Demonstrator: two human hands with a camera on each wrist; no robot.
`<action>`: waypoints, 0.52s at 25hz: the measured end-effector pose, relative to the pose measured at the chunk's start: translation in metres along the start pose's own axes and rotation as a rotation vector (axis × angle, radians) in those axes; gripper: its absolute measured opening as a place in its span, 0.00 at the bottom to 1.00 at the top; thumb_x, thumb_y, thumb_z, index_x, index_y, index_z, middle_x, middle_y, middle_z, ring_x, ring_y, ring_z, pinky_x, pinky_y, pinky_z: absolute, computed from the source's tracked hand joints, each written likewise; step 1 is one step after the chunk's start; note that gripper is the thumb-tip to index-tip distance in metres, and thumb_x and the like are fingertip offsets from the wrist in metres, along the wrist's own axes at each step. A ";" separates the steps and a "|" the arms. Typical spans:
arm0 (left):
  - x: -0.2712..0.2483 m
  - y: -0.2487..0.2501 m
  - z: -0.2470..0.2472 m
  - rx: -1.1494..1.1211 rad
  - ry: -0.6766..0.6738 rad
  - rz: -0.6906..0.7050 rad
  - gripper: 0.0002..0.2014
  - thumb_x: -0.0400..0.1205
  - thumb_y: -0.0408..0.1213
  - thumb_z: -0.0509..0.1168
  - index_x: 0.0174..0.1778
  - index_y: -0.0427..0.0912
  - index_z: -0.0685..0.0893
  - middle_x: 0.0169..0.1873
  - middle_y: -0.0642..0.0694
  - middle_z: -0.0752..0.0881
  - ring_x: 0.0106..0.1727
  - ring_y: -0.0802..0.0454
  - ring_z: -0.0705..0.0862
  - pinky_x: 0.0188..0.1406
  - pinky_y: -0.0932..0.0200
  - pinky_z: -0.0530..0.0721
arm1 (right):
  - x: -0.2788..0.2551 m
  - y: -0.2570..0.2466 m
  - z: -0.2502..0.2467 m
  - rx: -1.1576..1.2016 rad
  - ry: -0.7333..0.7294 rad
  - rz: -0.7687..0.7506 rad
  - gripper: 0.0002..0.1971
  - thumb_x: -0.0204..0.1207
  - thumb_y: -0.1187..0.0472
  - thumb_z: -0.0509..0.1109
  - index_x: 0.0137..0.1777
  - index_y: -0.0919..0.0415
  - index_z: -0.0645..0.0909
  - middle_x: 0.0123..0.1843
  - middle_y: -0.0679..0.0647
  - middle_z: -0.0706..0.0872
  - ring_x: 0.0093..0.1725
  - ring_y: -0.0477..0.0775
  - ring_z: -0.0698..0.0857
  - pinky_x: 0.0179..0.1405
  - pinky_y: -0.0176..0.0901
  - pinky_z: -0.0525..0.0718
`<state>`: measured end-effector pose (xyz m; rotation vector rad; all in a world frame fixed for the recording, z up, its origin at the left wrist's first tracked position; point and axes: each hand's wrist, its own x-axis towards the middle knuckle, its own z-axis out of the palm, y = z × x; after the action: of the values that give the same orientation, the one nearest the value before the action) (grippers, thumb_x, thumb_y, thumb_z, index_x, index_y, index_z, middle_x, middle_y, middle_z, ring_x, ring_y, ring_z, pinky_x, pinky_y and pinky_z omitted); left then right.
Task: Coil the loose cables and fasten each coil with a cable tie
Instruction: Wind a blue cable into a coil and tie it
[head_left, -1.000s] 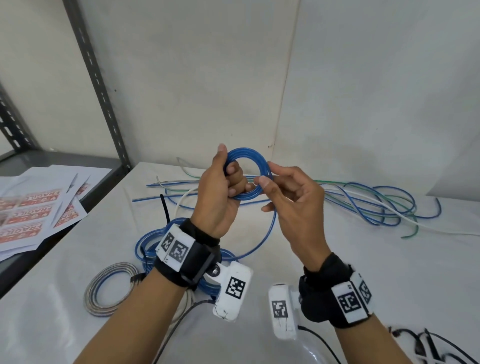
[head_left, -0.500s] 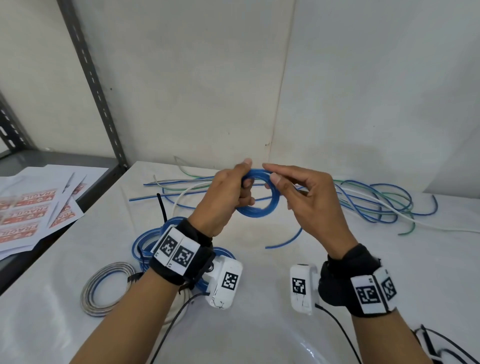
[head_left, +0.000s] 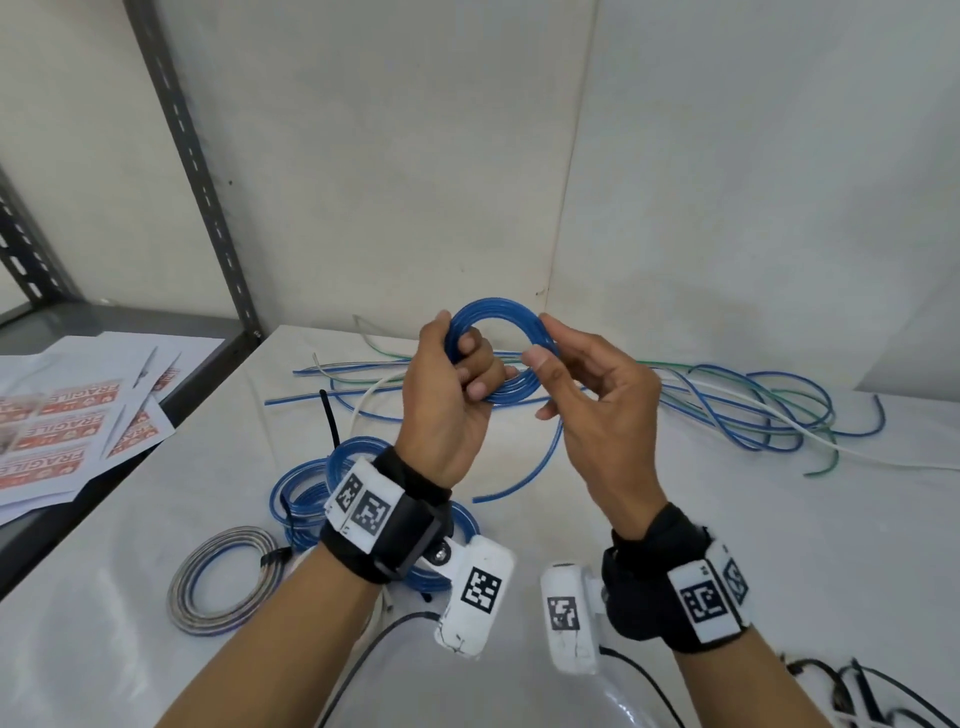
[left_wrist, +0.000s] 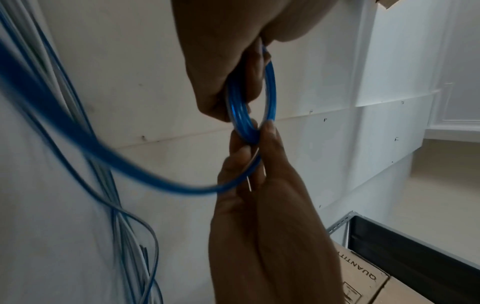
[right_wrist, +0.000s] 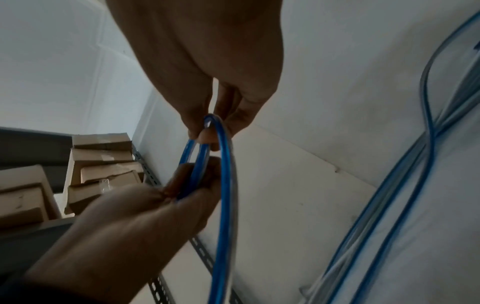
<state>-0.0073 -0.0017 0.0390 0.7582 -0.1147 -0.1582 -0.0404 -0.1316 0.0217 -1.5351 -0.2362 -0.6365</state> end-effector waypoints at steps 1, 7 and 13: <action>0.000 0.003 -0.001 0.042 -0.040 -0.032 0.22 0.90 0.43 0.48 0.30 0.43 0.70 0.19 0.51 0.61 0.20 0.53 0.61 0.35 0.59 0.82 | 0.004 -0.001 -0.005 -0.008 -0.018 -0.004 0.14 0.81 0.66 0.76 0.65 0.57 0.88 0.52 0.52 0.94 0.45 0.48 0.91 0.29 0.38 0.86; -0.001 0.014 -0.006 0.742 -0.194 -0.142 0.23 0.92 0.47 0.53 0.31 0.42 0.73 0.21 0.52 0.66 0.21 0.52 0.61 0.44 0.52 0.88 | 0.018 -0.004 -0.035 -0.284 -0.338 -0.024 0.12 0.82 0.64 0.74 0.62 0.53 0.91 0.54 0.42 0.93 0.46 0.39 0.87 0.37 0.29 0.81; 0.002 0.013 -0.005 0.538 -0.056 0.016 0.23 0.92 0.48 0.54 0.30 0.46 0.66 0.22 0.54 0.59 0.21 0.56 0.59 0.33 0.56 0.74 | 0.016 -0.002 -0.031 -0.150 -0.198 -0.011 0.11 0.85 0.64 0.70 0.63 0.56 0.88 0.50 0.47 0.95 0.44 0.47 0.93 0.33 0.41 0.88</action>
<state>-0.0030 0.0104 0.0440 1.2890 -0.2209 -0.1340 -0.0358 -0.1651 0.0304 -1.7452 -0.3540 -0.5199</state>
